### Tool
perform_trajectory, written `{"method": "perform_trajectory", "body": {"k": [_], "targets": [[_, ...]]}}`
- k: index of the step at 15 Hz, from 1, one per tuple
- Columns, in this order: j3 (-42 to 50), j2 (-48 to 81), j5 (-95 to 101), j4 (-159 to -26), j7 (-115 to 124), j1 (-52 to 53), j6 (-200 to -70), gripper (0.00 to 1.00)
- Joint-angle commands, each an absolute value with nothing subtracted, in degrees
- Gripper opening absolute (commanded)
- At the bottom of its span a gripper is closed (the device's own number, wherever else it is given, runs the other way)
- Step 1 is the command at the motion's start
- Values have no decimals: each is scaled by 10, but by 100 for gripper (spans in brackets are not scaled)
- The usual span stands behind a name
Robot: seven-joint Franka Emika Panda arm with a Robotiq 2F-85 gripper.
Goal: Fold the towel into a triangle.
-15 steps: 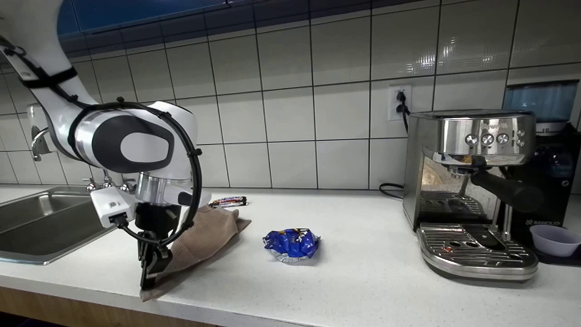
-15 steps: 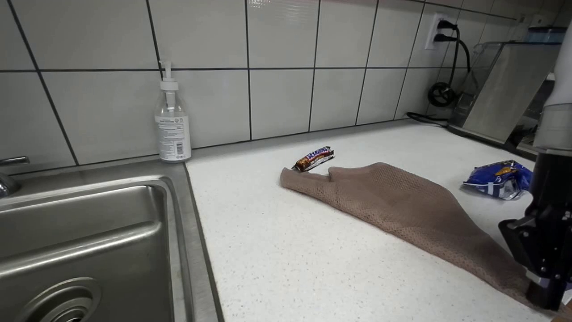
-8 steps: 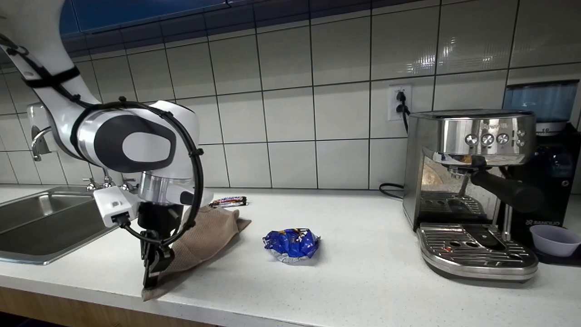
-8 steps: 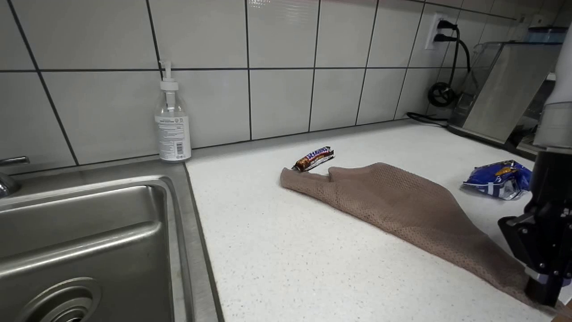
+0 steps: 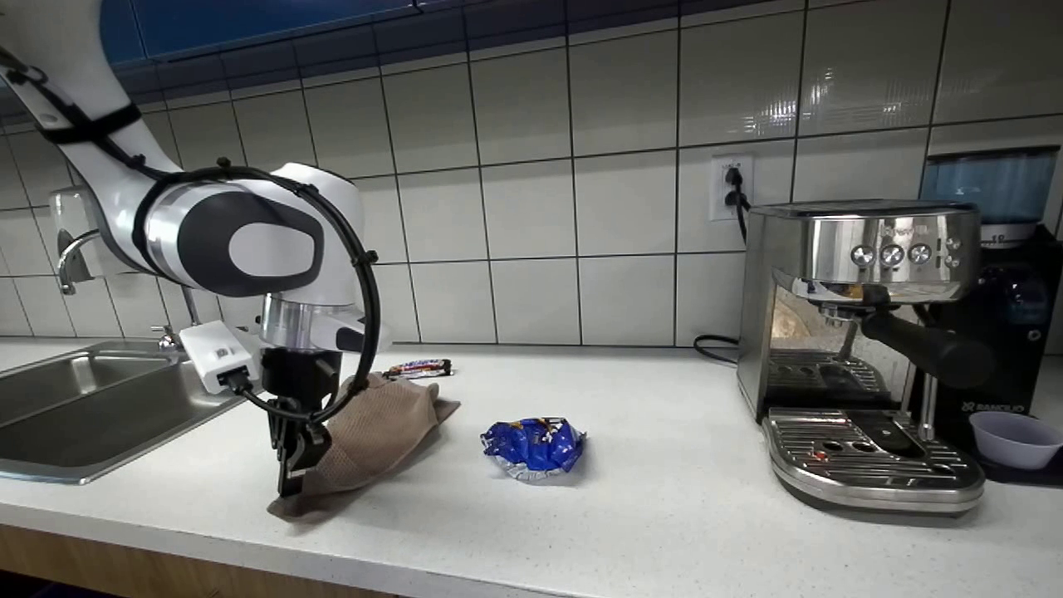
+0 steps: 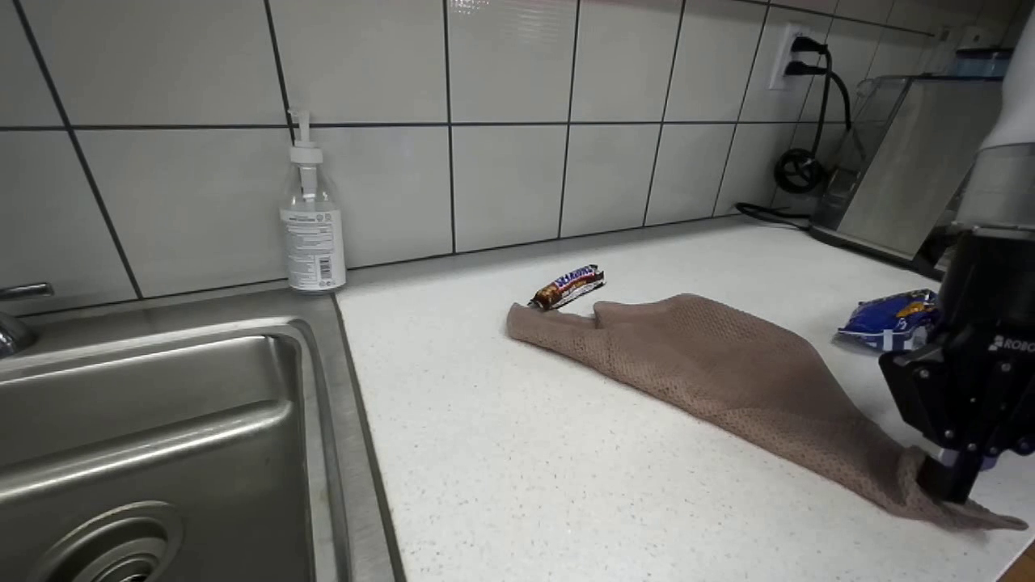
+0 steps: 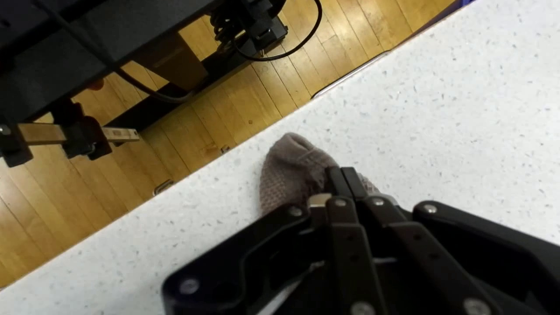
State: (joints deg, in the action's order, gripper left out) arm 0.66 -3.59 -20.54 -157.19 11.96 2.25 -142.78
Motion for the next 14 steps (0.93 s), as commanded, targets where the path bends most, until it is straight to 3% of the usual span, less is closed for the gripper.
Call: {"method": "perform_trajectory", "body": {"k": [1, 14], "targets": [[1, -66, -191, -1570, 120, 18, -1425, 0], [-16, -94, -162, -1535, 123, 27, -1422, 0]]}}
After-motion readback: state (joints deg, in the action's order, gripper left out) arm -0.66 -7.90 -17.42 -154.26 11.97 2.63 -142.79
